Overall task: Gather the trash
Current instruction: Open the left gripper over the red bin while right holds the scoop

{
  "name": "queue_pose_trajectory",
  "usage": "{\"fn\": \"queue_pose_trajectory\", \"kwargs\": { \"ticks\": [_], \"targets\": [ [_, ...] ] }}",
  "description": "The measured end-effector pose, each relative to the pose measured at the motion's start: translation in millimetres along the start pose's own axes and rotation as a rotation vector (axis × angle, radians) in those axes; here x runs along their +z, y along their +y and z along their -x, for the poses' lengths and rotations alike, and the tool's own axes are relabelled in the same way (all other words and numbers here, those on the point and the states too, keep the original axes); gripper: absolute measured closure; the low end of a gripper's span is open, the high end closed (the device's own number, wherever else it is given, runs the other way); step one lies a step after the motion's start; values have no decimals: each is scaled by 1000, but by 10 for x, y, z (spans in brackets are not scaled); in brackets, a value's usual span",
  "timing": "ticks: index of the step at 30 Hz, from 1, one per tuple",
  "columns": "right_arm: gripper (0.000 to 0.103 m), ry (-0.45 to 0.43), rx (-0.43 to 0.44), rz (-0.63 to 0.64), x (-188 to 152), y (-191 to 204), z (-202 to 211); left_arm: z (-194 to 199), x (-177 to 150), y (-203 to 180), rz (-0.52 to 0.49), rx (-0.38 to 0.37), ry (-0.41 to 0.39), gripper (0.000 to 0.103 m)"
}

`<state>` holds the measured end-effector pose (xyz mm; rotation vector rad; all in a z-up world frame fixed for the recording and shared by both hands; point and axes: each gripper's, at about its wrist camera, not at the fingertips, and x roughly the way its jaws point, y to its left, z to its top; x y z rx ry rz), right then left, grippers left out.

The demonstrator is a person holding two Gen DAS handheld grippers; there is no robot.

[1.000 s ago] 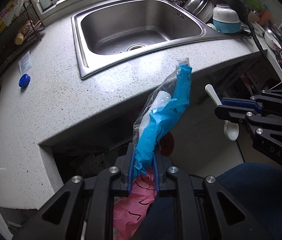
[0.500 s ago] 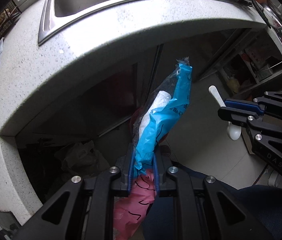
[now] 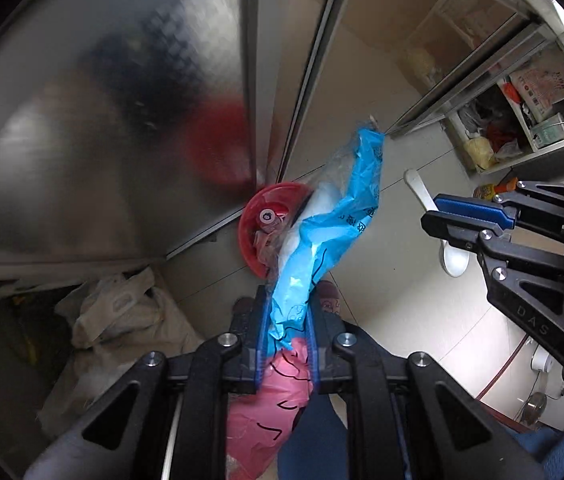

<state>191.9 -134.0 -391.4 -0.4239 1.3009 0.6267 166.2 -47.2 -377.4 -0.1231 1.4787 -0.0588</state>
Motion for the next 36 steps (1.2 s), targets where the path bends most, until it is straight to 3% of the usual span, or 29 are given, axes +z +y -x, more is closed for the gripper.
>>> {"fn": "queue_pose_trajectory", "kwargs": {
  "ticks": [2, 6, 11, 14, 19, 28, 36],
  "targets": [
    [94, 4, -4, -7, -10, -71, -150, -179, 56, -6, 2, -19, -4, 89],
    [94, 5, -17, -19, -51, -209, -391, -583, 148, -25, -8, 10, 20, 89],
    [94, 15, -48, -66, -130, -343, -574, -809, 169, -112, -41, 9, 31, 88],
    [94, 16, -49, -84, -184, -372, -582, -868, 148, -158, -63, 21, 22, 68],
    [94, 38, -46, -104, -115, -348, -616, -888, 105, -71, -60, 23, 23, 44],
    [94, 29, -24, -81, -94, -339, -687, -866, 8, 162, -11, 29, 30, 42],
    [94, 29, 10, -25, -56, -224, -756, -833, -51, 385, 58, -9, 19, 24]
  ]
}}
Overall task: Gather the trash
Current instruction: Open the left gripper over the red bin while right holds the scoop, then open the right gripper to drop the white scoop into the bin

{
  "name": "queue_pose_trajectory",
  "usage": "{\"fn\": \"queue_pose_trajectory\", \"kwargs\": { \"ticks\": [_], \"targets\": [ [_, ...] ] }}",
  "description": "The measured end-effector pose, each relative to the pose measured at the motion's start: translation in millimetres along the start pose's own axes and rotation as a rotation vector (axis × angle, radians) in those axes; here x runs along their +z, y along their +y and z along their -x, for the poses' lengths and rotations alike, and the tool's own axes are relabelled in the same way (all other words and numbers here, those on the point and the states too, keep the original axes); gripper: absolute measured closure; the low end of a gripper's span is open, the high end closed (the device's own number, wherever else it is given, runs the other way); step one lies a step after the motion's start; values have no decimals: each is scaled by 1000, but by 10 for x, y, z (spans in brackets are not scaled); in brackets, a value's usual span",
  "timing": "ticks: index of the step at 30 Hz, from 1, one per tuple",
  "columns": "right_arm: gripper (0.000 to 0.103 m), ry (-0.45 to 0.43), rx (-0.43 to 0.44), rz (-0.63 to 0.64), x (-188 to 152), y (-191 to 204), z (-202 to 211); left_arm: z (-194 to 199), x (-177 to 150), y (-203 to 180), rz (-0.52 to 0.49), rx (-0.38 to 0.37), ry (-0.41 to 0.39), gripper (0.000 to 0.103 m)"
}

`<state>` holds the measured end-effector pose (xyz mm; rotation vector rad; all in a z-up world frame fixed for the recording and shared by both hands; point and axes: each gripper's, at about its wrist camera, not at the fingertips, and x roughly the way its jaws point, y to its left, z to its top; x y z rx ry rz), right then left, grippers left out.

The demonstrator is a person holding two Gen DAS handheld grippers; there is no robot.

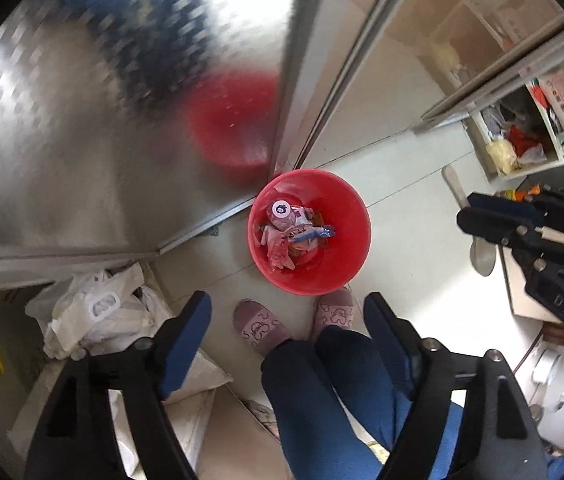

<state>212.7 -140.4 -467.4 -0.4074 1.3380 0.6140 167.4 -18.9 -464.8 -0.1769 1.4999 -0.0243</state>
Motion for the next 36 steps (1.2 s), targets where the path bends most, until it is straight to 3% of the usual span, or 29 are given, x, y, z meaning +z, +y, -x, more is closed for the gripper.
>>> {"fn": "queue_pose_trajectory", "kwargs": {
  "ticks": [2, 11, 14, 25, 26, 28, 30, 36],
  "targets": [
    [94, 6, 7, 13, 0, 20, -18, 15, -20, 45, 3, -5, -8, 19],
    [94, 26, 10, 68, 9, 134, -119, 37, -80, 115, -3, 79, -24, 12],
    [94, 28, 10, 73, 18, 171, -131, 27, -101, 145, 3, 88, -20, 0],
    [93, 31, -14, 108, 34, 290, -209, 8, -122, 292, 32, 78, -17, 0],
    [91, 39, -34, 116, 38, 307, -233, 7, -125, 299, 34, 79, -15, 0],
    [62, 49, -32, 109, 41, 311, -259, 8, -136, 301, 37, 83, -13, 0],
    [48, 46, -18, 91, 37, 287, -254, 28, -141, 293, 39, 85, -15, 0],
    [33, 47, -7, 54, 22, 274, -164, 165, -159, 282, 45, 67, -38, 0]
  ]
}}
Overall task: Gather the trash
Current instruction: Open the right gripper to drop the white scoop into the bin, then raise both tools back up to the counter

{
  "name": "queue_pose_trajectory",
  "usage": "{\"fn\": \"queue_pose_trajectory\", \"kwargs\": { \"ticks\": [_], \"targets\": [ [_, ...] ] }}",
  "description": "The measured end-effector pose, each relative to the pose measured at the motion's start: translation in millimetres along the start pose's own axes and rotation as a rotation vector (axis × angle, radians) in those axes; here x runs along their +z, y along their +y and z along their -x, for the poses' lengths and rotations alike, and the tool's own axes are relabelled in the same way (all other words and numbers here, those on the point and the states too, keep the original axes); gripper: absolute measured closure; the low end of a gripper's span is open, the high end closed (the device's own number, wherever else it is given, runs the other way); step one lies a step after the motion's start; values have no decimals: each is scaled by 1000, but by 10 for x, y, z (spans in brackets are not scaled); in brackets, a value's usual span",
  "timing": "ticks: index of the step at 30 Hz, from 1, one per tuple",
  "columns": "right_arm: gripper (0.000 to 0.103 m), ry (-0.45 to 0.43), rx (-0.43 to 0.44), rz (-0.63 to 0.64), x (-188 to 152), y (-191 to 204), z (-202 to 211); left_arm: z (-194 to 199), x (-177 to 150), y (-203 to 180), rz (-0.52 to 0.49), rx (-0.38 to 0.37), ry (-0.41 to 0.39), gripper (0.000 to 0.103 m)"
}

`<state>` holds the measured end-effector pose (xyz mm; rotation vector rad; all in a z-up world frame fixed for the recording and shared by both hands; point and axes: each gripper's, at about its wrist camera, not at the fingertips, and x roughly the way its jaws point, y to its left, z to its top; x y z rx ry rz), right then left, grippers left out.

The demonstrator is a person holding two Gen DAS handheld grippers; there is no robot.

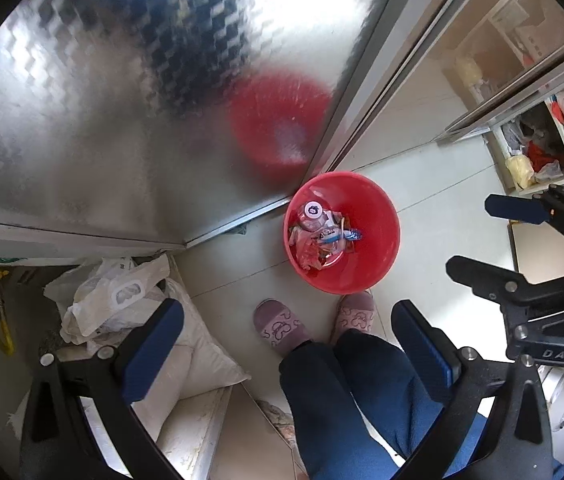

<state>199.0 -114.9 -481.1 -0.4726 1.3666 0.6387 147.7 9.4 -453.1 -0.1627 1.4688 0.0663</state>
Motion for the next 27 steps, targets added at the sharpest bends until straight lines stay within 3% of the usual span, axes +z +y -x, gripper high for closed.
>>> {"fn": "queue_pose_trajectory", "kwargs": {
  "ticks": [3, 6, 7, 10, 13, 20, 27],
  "targets": [
    [32, -8, -3, -17, -14, 5, 153, 146, 2, -81, -14, 15, -8, 0],
    [10, -24, 5, -60, -32, -26, 402, 437, 4, -136, -14, 24, -31, 0],
    [7, -28, -2, -70, -38, -32, 497, 553, 10, -144, -4, 18, -41, 0],
    [7, -26, -60, -72, -43, -1, 829, 958, 37, -175, 10, 3, -68, 0],
    [1, -62, -65, -93, -24, 15, 1299, 1383, 58, -223, 7, 9, -106, 0],
    [0, -139, -82, -97, 87, 59, 2188, 2359, 161, -330, -37, 26, -210, 0],
    [0, -246, -42, -58, 269, 173, 2849, 3082, 278, -306, 27, 7, -308, 0]
  ]
}}
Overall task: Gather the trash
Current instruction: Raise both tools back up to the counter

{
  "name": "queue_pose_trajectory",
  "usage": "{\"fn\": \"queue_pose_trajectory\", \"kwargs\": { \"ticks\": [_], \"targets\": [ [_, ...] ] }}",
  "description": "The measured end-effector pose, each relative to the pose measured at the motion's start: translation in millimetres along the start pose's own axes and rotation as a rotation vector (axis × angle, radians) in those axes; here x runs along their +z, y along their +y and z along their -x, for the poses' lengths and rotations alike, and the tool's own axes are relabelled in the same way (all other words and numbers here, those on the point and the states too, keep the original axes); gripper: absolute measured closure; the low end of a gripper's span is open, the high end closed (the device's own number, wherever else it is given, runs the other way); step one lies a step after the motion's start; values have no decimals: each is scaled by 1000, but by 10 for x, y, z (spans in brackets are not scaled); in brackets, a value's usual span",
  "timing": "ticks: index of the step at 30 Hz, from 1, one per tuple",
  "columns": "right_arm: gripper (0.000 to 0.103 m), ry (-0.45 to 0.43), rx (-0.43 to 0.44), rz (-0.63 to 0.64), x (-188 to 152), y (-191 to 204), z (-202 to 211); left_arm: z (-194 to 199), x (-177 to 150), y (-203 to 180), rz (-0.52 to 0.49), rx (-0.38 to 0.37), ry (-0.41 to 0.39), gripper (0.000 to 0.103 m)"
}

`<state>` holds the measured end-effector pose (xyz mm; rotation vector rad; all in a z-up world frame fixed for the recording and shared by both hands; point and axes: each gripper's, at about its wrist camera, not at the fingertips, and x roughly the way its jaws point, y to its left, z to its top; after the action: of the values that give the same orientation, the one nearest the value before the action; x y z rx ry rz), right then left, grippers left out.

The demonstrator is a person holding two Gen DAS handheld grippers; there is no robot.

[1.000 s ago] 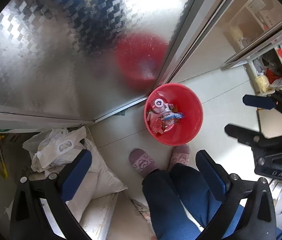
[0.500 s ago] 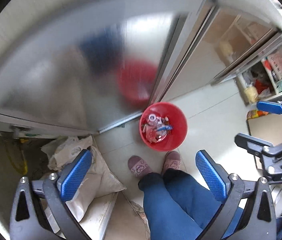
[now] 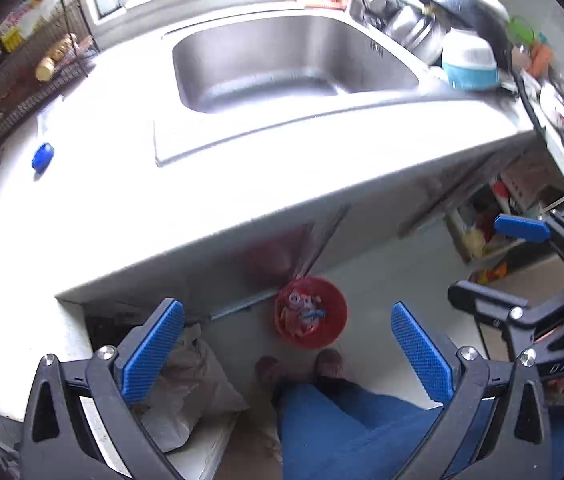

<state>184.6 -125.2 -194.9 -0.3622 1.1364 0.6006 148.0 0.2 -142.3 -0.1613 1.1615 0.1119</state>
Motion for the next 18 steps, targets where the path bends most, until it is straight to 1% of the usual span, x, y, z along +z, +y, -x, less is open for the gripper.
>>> {"fn": "queue_pose_trajectory", "kwargs": {
  "ticks": [3, 6, 9, 12, 18],
  "targets": [
    [0, -65, -12, 47, 120, 65, 149, 189, 98, 27, 22, 23, -47, 0],
    [0, -141, -17, 68, 261, 128, 263, 318, 200, 88, 41, 62, -70, 0],
    [0, -145, 20, 89, 441, 209, 279, 419, 270, 232, 81, 90, -87, 0],
    [1, -151, 44, 111, 614, 315, 240, 503, 348, 466, 124, 98, -98, 0],
    [1, -140, 89, 184, 1008, 631, 136, 520, 501, 949, 195, 147, -113, 0]
  ]
}}
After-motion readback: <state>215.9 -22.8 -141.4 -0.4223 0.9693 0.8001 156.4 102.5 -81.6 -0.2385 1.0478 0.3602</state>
